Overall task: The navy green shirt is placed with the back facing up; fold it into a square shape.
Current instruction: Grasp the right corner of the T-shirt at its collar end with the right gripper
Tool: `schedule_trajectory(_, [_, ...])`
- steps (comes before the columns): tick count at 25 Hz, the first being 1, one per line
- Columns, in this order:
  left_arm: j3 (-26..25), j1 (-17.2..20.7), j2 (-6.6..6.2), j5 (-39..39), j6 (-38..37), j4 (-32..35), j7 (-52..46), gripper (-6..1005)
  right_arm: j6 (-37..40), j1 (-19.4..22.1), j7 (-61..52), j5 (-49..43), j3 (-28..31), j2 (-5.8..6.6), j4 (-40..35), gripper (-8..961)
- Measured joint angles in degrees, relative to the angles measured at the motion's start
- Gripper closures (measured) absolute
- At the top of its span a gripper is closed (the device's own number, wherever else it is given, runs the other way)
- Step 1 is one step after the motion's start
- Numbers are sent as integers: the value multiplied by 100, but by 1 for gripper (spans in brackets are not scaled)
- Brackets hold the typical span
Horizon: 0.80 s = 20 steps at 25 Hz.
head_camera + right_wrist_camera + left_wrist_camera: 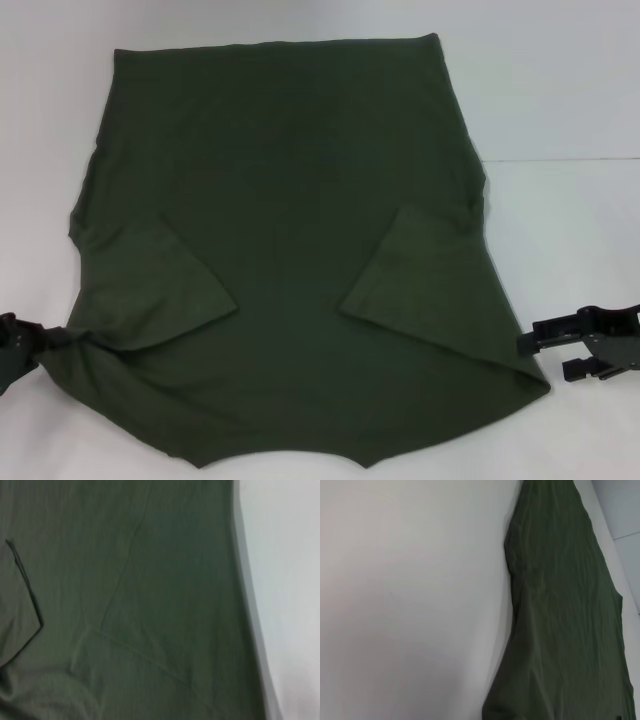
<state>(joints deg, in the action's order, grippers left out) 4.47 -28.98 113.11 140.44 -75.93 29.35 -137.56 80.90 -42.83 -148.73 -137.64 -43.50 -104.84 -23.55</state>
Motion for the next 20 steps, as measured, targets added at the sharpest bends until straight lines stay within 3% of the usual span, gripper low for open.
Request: schedule_trajectory(20, [-33,-45,1,-11,-2,-62,-16,983,-258,-150,58,1,-274,-132,90,8])
